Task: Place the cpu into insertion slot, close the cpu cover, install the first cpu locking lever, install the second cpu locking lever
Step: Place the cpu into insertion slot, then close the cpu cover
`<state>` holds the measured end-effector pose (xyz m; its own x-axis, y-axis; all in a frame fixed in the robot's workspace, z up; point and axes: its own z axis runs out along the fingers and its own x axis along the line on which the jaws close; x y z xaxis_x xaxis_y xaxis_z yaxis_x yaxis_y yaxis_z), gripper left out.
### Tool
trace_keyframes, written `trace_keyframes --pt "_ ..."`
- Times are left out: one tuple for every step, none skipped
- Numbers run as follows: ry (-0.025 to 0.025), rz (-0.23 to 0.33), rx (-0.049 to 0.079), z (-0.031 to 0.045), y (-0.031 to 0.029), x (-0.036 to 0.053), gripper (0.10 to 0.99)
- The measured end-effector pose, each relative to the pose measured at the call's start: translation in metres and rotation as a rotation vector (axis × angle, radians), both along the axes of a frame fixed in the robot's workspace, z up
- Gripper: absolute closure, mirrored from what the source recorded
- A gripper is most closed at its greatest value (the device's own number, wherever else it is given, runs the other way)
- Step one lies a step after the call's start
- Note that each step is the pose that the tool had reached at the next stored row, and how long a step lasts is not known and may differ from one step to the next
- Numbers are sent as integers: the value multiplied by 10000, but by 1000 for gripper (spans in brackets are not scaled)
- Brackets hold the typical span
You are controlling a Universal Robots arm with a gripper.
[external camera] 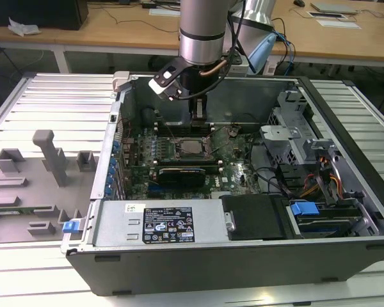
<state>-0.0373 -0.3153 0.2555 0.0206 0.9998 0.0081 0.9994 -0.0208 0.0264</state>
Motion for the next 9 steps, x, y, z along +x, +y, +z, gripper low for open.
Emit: trace_keyframes --pt "0 0 0 0 0 0 980" --pt "0 0 0 0 0 0 980" --pt "0 0 0 0 0 0 980" --pt "0 0 0 0 0 0 980" --pt "0 0 0 1 0 0 980" --pt "0 0 0 1 0 0 980" --pt "0 0 0 1 0 0 980" --pt "0 1 0 1 0 0 980" --pt "0 0 -1 3 0 0 980"
